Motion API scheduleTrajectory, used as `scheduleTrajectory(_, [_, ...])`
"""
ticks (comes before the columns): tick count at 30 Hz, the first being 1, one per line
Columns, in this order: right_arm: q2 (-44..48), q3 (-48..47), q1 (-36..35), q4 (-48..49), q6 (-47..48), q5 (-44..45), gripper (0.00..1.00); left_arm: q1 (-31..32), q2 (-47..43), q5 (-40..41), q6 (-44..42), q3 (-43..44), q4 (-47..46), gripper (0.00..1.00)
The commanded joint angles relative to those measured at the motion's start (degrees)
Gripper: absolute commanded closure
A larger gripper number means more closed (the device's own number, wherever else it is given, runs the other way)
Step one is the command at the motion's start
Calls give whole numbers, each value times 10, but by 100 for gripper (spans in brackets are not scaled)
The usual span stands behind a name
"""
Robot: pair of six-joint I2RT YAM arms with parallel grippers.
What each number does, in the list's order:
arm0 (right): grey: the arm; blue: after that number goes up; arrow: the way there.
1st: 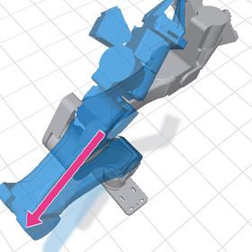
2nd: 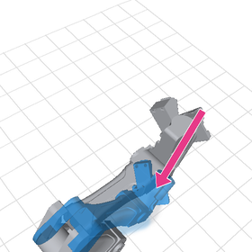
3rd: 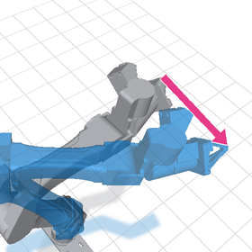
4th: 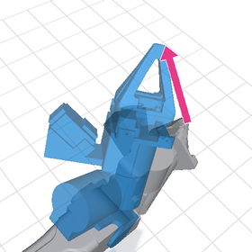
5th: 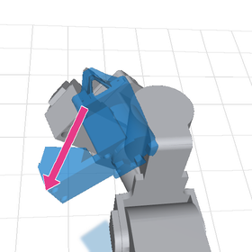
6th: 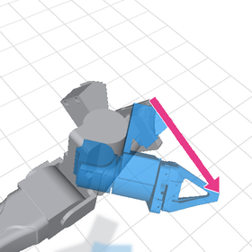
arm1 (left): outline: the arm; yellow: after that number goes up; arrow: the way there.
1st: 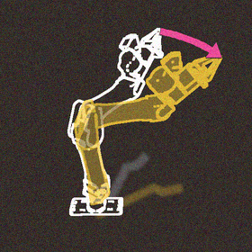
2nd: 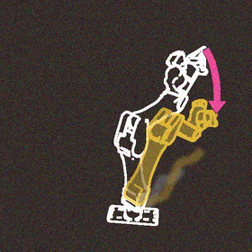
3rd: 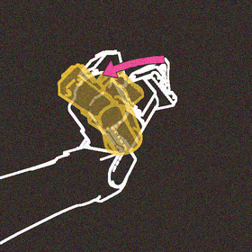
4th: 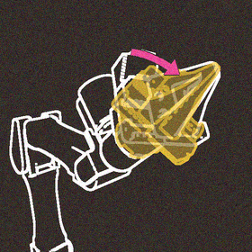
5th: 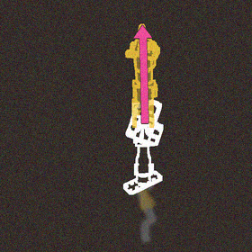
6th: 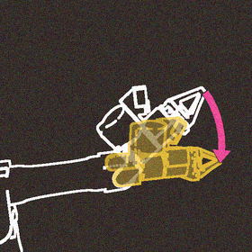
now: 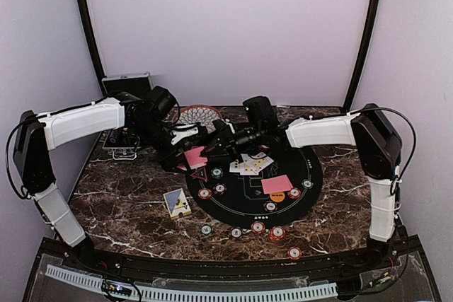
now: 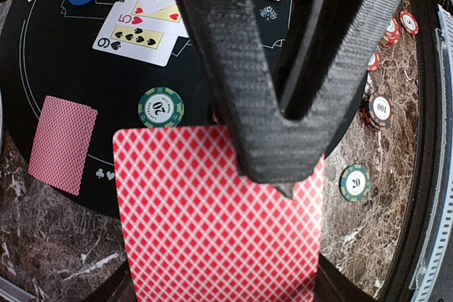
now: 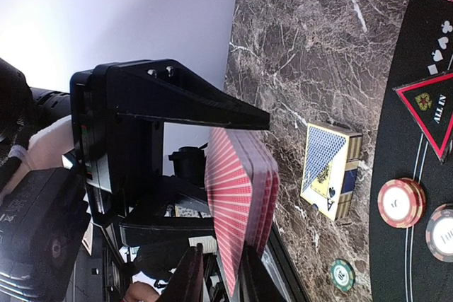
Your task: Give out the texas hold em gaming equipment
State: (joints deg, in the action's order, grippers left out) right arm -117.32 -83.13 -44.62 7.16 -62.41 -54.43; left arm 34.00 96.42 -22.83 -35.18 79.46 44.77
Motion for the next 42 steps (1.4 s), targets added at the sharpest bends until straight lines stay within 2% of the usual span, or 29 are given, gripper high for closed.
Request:
scheduleTrajectory(1, [2,-16,-8,-1,13,-8,84,-2,-19,-2,-3,8,-2,100])
scheduleTrajectory(7, [11,-25,-1,-34,33,-2,100,-3,-22,0,-4,7,-1,100])
scheduleTrajectory(18, [67,19,55,-70,69,6,100,-3,-27,4,-4,-2,-3,100])
scheduleTrajectory(30, [132,150,168,-103,130,22,100,-2,-27,5,-5,-2,-1,100])
scheduleTrajectory(42, [100,165,242,-226,255,139,100,-2,-26,3,-4,0,2,100])
